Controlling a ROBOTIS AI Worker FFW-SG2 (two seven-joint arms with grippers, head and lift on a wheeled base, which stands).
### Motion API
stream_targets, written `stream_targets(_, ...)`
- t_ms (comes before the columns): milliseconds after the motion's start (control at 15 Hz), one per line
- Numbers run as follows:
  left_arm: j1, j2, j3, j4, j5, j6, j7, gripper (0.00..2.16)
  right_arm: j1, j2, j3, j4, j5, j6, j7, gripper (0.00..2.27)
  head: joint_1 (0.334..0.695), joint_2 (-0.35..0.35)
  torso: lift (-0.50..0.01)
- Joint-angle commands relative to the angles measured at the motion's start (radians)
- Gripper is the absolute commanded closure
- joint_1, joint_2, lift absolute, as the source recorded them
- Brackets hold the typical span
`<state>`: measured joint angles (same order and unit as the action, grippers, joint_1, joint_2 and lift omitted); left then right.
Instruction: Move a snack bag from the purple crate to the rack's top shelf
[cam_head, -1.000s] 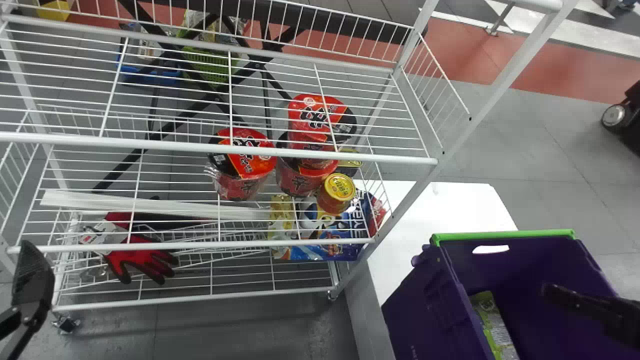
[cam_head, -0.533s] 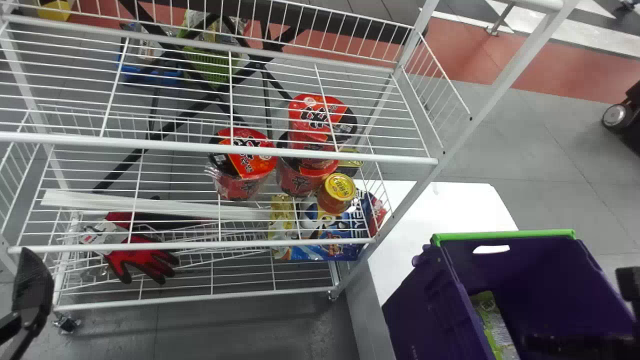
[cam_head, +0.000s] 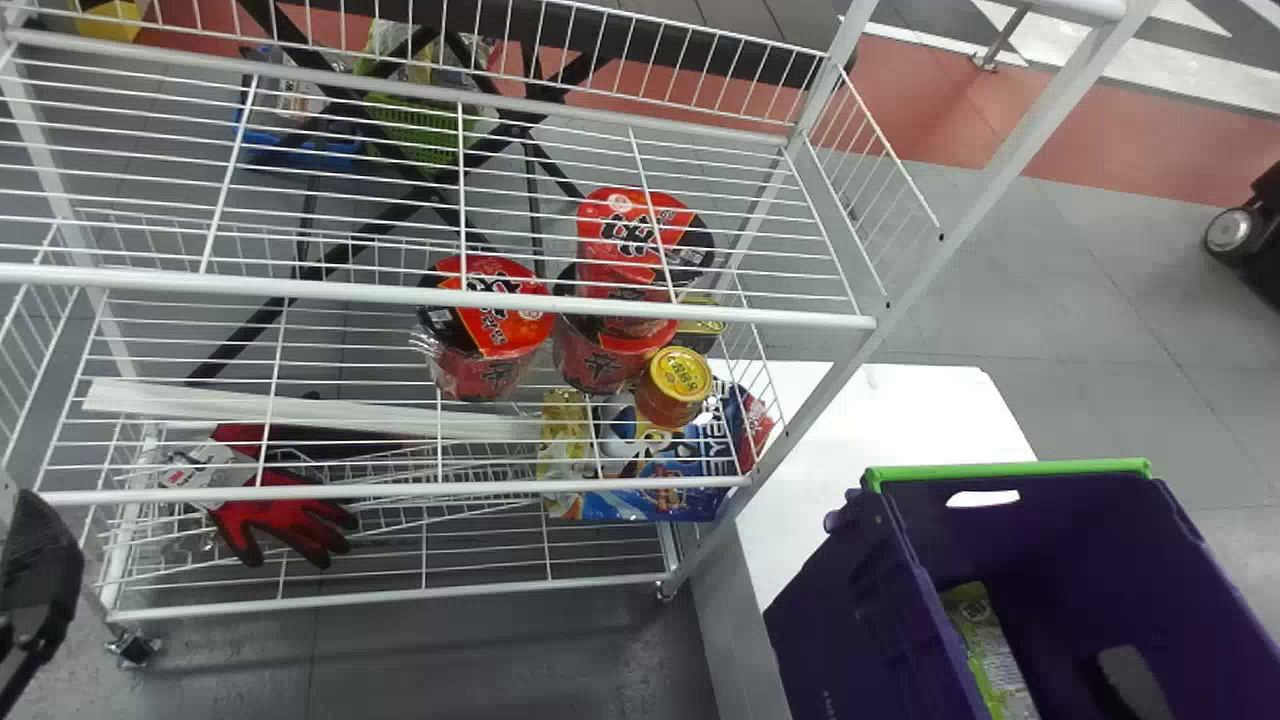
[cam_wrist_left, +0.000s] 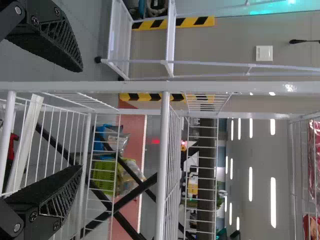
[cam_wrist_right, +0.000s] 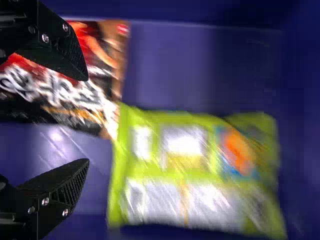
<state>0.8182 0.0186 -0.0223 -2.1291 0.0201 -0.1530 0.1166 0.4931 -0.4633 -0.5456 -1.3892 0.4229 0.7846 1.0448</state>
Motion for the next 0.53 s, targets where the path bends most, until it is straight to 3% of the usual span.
stream_targets(0,0.001,-0.002,0.002,0.001,0.003,0.002,0.0,0.13,-0.001,0.006,0.047,0.03,0.037,-0.003,0.003,0.29,0.695,-0.35,-0.454)
stream_targets(200,0.002,0.0,0.008,0.001,0.009,-0.001,0.0,0.13,0.018,0.014,0.035,0.049,0.043,-0.024,0.023,0.29,0.695,-0.35,-0.454)
stream_targets(467,-0.011,0.001,0.021,0.015,0.029,0.002,-0.014,0.13,0.078,0.032,-0.08,0.053,-0.015,-0.138,0.053,0.29,0.695,-0.35,-0.454)
